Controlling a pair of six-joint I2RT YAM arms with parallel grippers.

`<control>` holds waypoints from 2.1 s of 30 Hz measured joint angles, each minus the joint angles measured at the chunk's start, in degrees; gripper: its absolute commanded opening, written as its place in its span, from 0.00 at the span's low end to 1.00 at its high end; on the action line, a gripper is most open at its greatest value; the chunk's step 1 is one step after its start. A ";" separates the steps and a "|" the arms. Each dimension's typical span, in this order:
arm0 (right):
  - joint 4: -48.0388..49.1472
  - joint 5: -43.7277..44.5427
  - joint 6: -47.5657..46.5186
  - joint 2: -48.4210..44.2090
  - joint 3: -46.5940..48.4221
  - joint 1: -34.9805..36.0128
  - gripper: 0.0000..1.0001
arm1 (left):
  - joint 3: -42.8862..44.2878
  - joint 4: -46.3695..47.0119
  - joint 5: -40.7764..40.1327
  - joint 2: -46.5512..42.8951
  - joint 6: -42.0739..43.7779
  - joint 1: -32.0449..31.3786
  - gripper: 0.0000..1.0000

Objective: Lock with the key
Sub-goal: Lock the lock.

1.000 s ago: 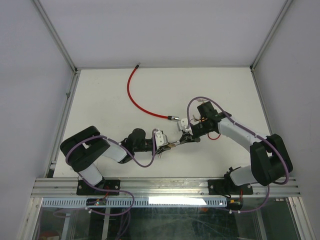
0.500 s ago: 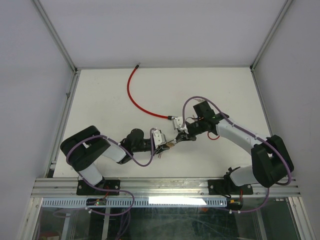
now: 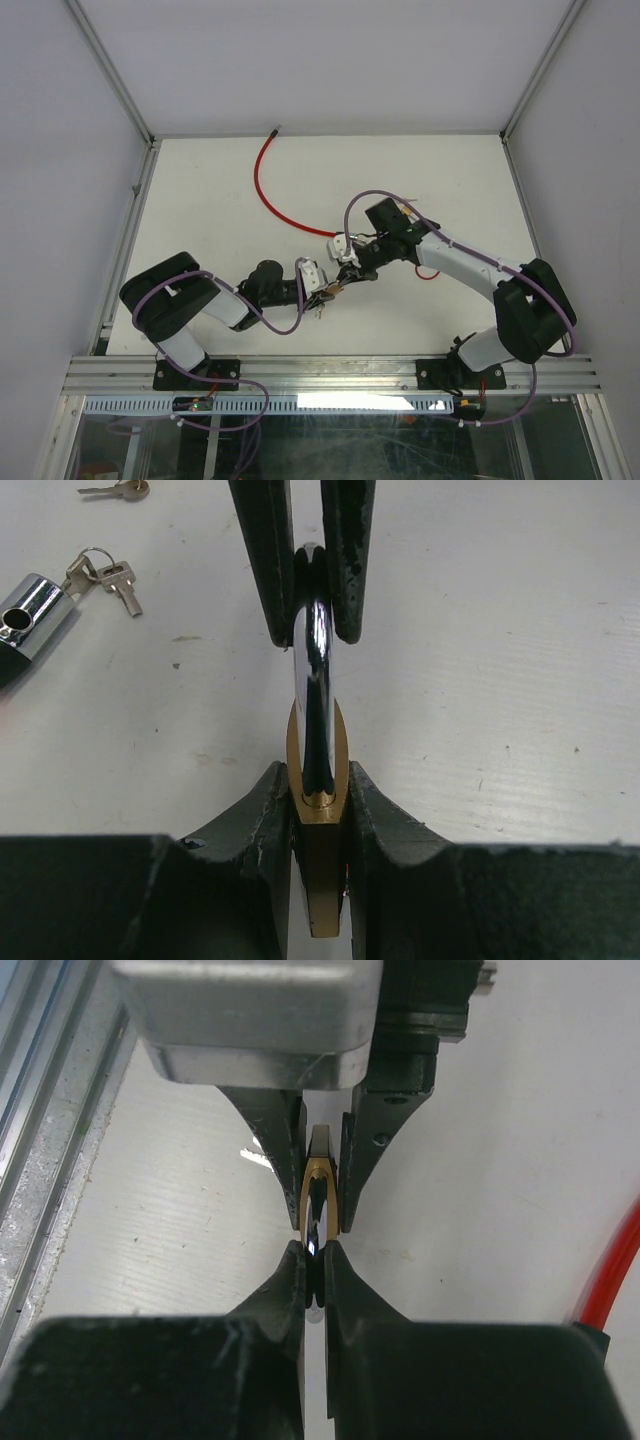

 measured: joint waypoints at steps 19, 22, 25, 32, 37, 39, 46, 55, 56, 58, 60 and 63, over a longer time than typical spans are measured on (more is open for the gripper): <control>-5.73 11.93 11.08 5.53 9.44 4.92 0.00 | -1.33 2.19 0.00 -0.04 -2.71 2.05 0.00; -7.74 12.13 12.74 7.06 11.50 5.57 0.00 | -1.84 3.04 0.13 -0.02 -2.78 2.29 0.00; -9.53 11.74 14.40 8.63 13.25 6.10 0.00 | -2.51 4.17 0.22 -0.02 -2.93 2.40 0.00; -8.57 9.73 18.51 9.31 13.73 8.52 0.00 | -5.33 8.61 0.31 -0.02 -1.73 2.40 0.00; -4.26 10.21 22.34 9.40 13.14 10.58 0.00 | -7.10 11.13 0.79 -0.04 -1.20 3.19 0.00; -1.97 11.21 23.45 9.46 13.09 11.30 0.00 | -7.58 11.96 1.20 -0.04 -1.95 3.93 0.00; 1.86 11.21 23.71 10.34 13.70 9.86 0.00 | -7.50 12.87 2.78 0.68 -5.44 6.27 0.00; 0.26 6.93 20.96 10.60 13.90 6.14 0.00 | -6.03 9.05 2.67 -0.50 -7.23 6.51 0.00; -0.11 6.60 20.52 10.60 13.90 5.81 0.00 | -5.92 8.13 2.54 -0.98 -7.21 6.49 0.00; -0.68 6.10 19.65 10.56 13.86 5.25 0.00 | -5.88 6.64 2.16 -1.92 -7.19 6.49 0.00; -1.09 5.77 18.80 10.56 13.70 4.83 0.00 | -5.81 5.46 1.95 -2.54 -7.08 6.49 0.00; -1.62 5.60 17.62 10.56 13.53 4.33 0.00 | -5.38 4.48 1.81 -2.71 -6.97 6.47 0.00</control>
